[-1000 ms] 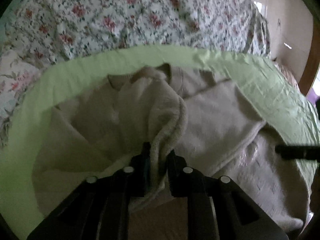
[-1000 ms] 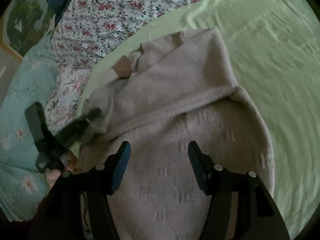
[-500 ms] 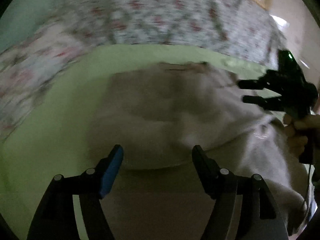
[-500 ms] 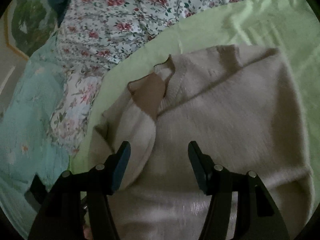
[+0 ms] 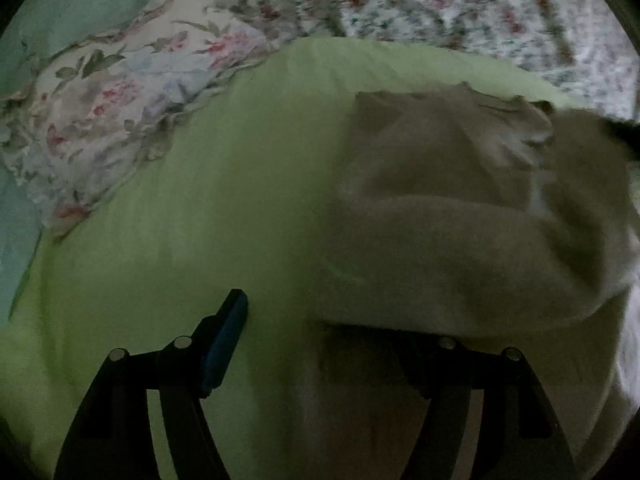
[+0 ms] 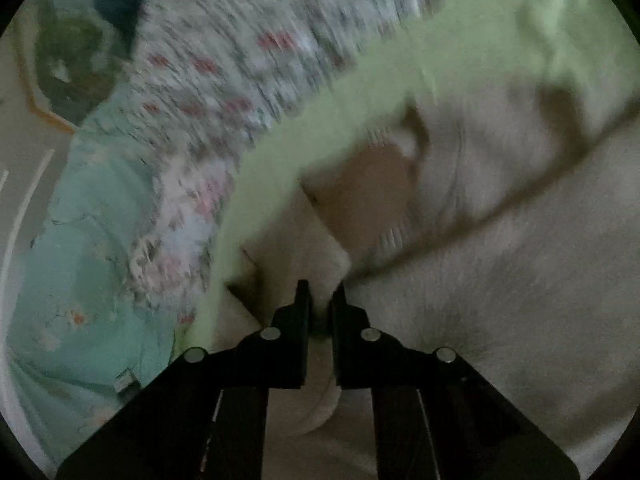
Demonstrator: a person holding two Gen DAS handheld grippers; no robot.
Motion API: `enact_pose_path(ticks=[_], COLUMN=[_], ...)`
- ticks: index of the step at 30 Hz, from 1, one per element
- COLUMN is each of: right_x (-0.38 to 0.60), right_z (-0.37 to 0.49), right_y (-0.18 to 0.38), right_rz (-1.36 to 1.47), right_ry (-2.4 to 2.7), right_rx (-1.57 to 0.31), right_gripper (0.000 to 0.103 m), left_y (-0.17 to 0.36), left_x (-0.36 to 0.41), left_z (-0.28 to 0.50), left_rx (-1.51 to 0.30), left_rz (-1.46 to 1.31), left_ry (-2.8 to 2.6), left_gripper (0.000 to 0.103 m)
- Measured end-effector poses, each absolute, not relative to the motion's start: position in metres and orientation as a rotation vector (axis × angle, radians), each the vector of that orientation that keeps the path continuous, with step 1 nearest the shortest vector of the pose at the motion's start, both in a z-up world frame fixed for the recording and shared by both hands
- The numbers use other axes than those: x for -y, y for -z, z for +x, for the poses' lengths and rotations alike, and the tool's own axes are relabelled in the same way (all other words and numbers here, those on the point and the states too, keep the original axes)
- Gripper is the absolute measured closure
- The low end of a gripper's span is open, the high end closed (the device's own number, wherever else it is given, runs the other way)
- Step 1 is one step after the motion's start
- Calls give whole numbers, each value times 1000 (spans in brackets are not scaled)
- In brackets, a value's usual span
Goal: Fold small clothes
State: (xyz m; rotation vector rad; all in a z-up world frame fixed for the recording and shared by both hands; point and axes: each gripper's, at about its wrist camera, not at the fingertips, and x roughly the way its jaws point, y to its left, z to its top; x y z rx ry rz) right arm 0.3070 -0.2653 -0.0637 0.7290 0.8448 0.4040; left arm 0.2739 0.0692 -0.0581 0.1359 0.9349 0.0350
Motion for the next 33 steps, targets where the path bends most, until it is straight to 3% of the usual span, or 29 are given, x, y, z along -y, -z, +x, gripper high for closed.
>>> enact_pose_path(ticks=[5,12,15,24,27,29,33], right_x=[309,337,355,375,368,348,276], right_z=[240,230,219,187,183,200,261], right_y=[5,80,102,82,58,46,28], right_rz=[615,674,764,720,654,621,518], right_ry=[-203,-95,-58,90,80,-27,-356], right_rx=[-614,-848,-864,-819,-763,-770,-840], right_gripper=[93,89,73,71,63,43,33], left_y=[59,59,60,61,62,62,62], left_x=[-75,-76,-77,-97,-100,-100,-100], left_z=[278,270,265,258,256,255,253], left_rx=[-949,-949,-949,-947,-934,-927,-912], left_rz=[63,64,66,-24,-54,-65,-78], left_ry=[-81,-98,-94,-115,-119,-127,-129], left_gripper=[31,31,30,20,19,18,17])
